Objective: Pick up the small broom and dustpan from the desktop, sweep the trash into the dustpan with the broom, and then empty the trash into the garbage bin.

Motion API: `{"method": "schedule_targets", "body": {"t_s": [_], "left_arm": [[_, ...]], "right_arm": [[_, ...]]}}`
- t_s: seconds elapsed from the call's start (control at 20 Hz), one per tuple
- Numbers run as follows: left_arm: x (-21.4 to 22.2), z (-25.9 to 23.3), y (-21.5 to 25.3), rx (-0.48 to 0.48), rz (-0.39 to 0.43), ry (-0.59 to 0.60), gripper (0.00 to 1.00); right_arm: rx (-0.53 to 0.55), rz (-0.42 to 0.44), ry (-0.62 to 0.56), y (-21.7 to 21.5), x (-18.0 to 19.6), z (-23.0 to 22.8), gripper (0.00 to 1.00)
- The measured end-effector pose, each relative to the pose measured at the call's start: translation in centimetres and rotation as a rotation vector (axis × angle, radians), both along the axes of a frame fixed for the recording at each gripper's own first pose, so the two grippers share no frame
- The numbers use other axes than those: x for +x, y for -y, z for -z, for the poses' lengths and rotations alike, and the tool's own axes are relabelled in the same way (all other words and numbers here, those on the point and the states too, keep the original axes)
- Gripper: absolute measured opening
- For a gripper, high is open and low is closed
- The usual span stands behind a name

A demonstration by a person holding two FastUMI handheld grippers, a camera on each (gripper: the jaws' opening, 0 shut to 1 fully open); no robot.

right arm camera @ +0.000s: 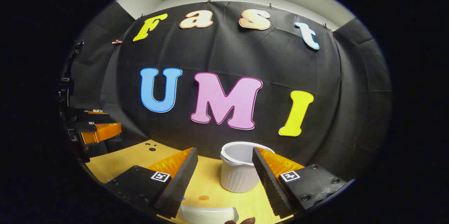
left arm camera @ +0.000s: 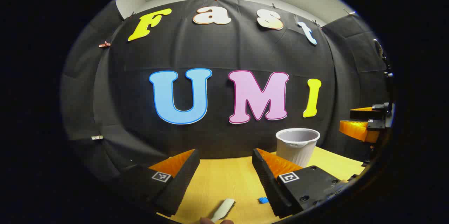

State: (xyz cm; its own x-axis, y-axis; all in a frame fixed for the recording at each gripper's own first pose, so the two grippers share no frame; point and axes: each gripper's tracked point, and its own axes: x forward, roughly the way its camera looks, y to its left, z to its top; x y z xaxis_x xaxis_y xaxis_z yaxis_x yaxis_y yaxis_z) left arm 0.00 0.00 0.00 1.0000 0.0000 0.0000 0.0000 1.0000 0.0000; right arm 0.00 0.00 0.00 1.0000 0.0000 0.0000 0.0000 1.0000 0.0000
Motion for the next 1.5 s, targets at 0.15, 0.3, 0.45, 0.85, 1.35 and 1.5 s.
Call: {"method": "schedule_targets", "body": {"t_s": [0.15,0.3,0.45,0.85,1.35,1.5], "left_arm": [[-0.1,0.0,-0.1,0.001,-0.002,0.001,0.96],[-0.3,0.0,0.0,0.003,0.003,-0.005,0.96],[-0.5,0.0,0.0,0.004,0.002,-0.004,0.96],[-0.5,0.6,-0.7,0.006,-0.008,-0.014,0.95],[-0.2,3.4,-1.8,0.009,-0.017,-0.069,0.96],[-0.5,3.9,-2.2,0.019,-0.019,-0.074,0.96]], "right_arm": [[0.001,-0.008,-0.005,-0.3,0.1,0.2,0.97],[0.005,-0.012,-0.003,-0.4,0.1,0.3,0.97],[0.001,-0.016,-0.004,-0.5,0.1,0.2,0.97],[0.013,-0.051,-0.114,-0.4,-0.5,3.4,0.97],[-0.005,-0.178,-0.801,-1.8,-11.3,23.2,0.98],[0.042,-0.162,-0.930,-1.9,-13.2,27.5,0.98]]}}
